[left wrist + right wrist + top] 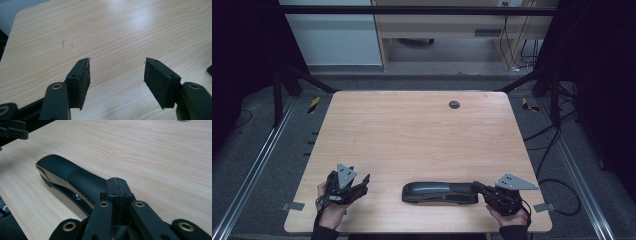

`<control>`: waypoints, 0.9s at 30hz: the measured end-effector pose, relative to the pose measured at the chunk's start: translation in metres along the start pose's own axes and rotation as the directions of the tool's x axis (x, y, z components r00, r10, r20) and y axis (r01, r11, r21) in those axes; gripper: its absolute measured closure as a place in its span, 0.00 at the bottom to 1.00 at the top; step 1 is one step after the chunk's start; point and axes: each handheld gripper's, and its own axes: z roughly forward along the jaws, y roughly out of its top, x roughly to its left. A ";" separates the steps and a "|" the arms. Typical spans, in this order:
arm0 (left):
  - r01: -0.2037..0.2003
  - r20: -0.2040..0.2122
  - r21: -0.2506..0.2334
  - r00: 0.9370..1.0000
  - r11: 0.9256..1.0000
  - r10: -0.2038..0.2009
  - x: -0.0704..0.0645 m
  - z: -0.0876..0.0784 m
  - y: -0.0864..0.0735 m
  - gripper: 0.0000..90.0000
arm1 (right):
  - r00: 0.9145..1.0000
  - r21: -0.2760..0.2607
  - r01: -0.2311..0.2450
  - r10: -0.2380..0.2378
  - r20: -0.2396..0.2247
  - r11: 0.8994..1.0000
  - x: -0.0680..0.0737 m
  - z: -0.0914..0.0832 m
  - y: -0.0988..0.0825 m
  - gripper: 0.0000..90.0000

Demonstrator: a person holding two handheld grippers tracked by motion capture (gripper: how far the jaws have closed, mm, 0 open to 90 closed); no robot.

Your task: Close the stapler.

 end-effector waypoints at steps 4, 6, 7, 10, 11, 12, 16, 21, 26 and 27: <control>0.000 0.000 0.000 1.000 1.000 0.000 0.000 0.000 0.000 0.41 | 1.000 0.005 -0.002 0.002 0.003 1.000 -0.001 0.001 -0.002 1.00; -0.001 0.002 0.002 1.000 1.000 0.001 0.000 0.000 0.000 0.41 | 1.000 0.011 0.005 -0.005 0.009 1.000 0.001 0.001 -0.001 1.00; -0.002 0.002 0.003 1.000 1.000 0.002 0.000 0.000 0.000 0.41 | 1.000 0.014 0.010 -0.010 0.008 1.000 0.001 0.001 0.000 1.00; -0.004 0.003 0.006 1.000 1.000 0.004 0.000 0.001 0.000 0.41 | 1.000 0.003 0.014 -0.014 -0.007 1.000 -0.001 0.000 0.000 1.00; 0.001 0.004 0.004 1.000 1.000 -0.001 0.000 0.001 0.000 0.41 | 1.000 -0.023 0.013 -0.014 -0.017 1.000 -0.001 -0.002 0.001 1.00; 0.001 0.004 0.005 1.000 1.000 -0.001 0.000 0.001 0.000 0.41 | 1.000 -0.042 0.015 -0.016 -0.027 0.999 -0.001 -0.004 0.002 1.00; -0.006 0.014 0.007 1.000 1.000 0.006 0.000 0.002 -0.001 0.40 | 0.999 -0.089 0.032 -0.035 -0.040 0.996 0.001 -0.007 0.007 0.91; -0.013 0.023 0.010 1.000 1.000 0.013 0.000 0.003 -0.001 0.38 | 0.998 -0.101 0.064 -0.066 -0.015 0.993 0.005 -0.004 0.011 0.75; -0.006 0.034 0.013 0.999 1.000 0.006 0.002 0.007 -0.002 0.35 | 0.995 -0.183 0.057 -0.041 0.090 0.981 -0.007 -0.010 0.013 0.47; -0.009 0.037 0.017 0.999 1.000 0.009 0.003 0.007 -0.002 0.33 | 0.992 -0.193 0.054 -0.031 0.120 0.980 -0.012 -0.011 0.013 0.42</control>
